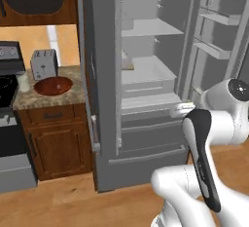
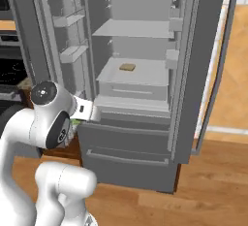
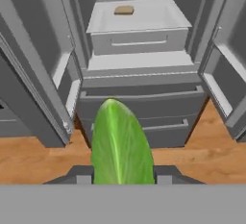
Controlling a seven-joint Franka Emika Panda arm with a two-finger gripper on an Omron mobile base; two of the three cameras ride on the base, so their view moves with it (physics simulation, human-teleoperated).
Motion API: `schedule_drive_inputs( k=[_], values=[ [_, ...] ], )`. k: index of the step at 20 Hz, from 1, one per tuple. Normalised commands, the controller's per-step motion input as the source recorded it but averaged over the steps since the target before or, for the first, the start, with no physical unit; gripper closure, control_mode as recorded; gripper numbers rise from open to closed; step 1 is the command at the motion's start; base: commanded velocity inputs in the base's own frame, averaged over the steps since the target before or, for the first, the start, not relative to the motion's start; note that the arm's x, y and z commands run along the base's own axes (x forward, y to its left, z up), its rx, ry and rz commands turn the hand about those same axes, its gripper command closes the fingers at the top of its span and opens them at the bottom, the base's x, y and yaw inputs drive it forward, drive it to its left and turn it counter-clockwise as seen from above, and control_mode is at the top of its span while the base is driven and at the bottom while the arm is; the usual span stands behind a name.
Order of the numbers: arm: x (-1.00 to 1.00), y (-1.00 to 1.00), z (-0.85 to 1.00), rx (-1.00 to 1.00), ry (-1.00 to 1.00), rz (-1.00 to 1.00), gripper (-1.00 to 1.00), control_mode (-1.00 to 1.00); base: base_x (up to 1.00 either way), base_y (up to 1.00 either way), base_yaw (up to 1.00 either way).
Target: Grab a lemon wedge from the fridge and one ice cube from the ice bowl, and put them in the glass of lemonade.
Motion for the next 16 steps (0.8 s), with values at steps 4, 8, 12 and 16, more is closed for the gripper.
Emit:
schedule_drive_inputs(
  k=[4,8,12,16],
  values=[
    [0.0,0.0,0.0,0.0,0.0,0.0,1.0,1.0,-0.01,1.0,0.0],
    [0.0,0.0,0.0,0.0,0.0,0.0,1.0,1.0,0.07,1.0,-0.06],
    [0.0,0.0,0.0,0.0,0.0,0.0,1.0,1.0,0.32,1.0,-0.21],
    [0.0,0.0,0.0,0.0,0.0,0.0,1.0,1.0,0.76,1.0,-0.34]
  ],
)
